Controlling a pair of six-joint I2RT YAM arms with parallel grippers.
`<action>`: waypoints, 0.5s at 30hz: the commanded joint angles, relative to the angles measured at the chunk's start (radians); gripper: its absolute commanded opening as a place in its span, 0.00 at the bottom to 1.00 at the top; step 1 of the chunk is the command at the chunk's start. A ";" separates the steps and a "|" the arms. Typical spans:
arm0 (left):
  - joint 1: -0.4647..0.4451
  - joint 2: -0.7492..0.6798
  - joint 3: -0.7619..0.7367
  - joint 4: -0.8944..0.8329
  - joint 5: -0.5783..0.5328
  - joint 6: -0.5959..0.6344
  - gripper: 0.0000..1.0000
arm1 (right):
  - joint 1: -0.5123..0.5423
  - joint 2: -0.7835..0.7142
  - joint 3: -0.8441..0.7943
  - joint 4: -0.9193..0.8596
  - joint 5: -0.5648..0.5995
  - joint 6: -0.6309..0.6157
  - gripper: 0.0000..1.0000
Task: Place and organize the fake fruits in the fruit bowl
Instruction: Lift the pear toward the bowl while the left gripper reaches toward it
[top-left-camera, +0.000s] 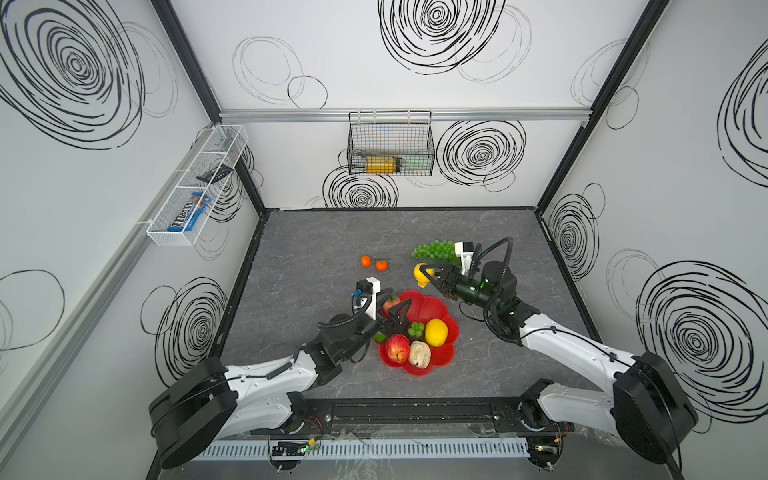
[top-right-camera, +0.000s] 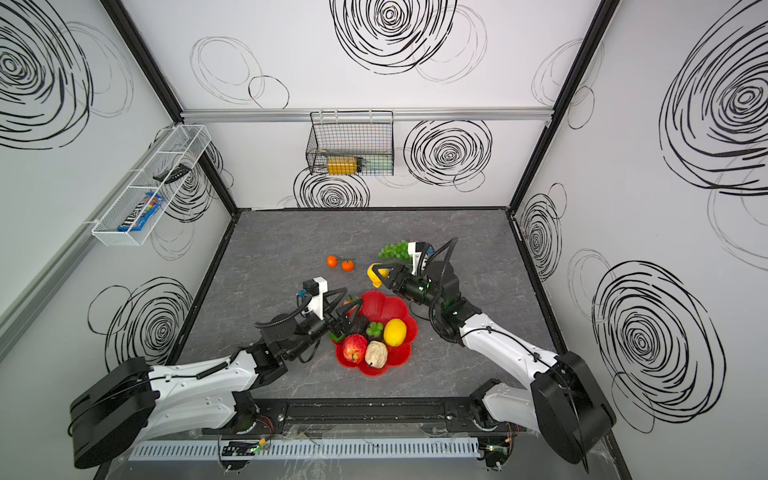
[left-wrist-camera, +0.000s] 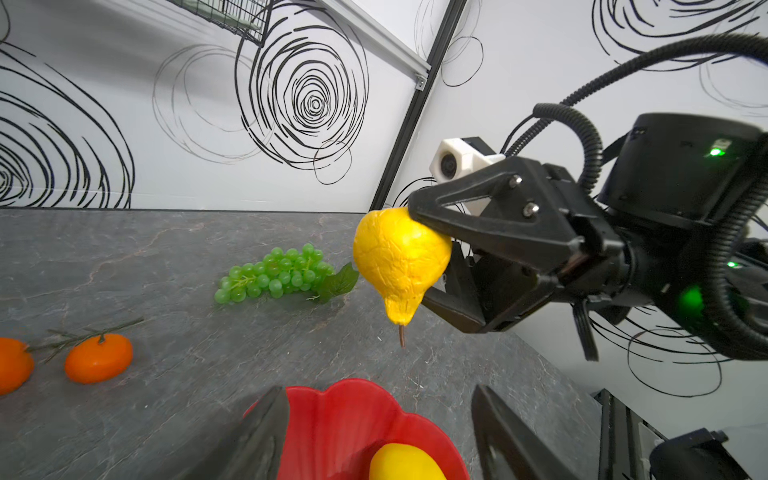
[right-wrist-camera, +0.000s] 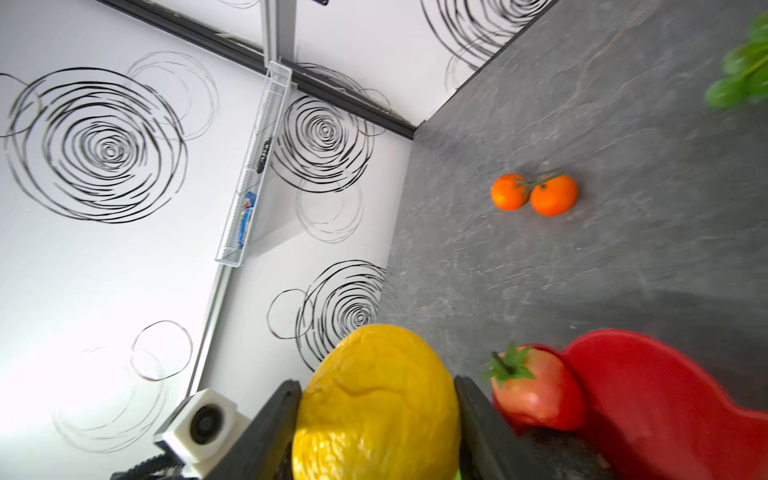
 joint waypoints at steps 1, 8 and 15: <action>-0.028 0.058 0.047 0.206 -0.058 0.085 0.74 | 0.028 -0.034 -0.021 0.118 0.035 0.111 0.58; -0.055 0.166 0.101 0.280 -0.107 0.131 0.73 | 0.066 -0.091 -0.060 0.131 0.080 0.142 0.58; -0.066 0.240 0.158 0.288 -0.154 0.158 0.74 | 0.078 -0.105 -0.086 0.146 0.072 0.165 0.58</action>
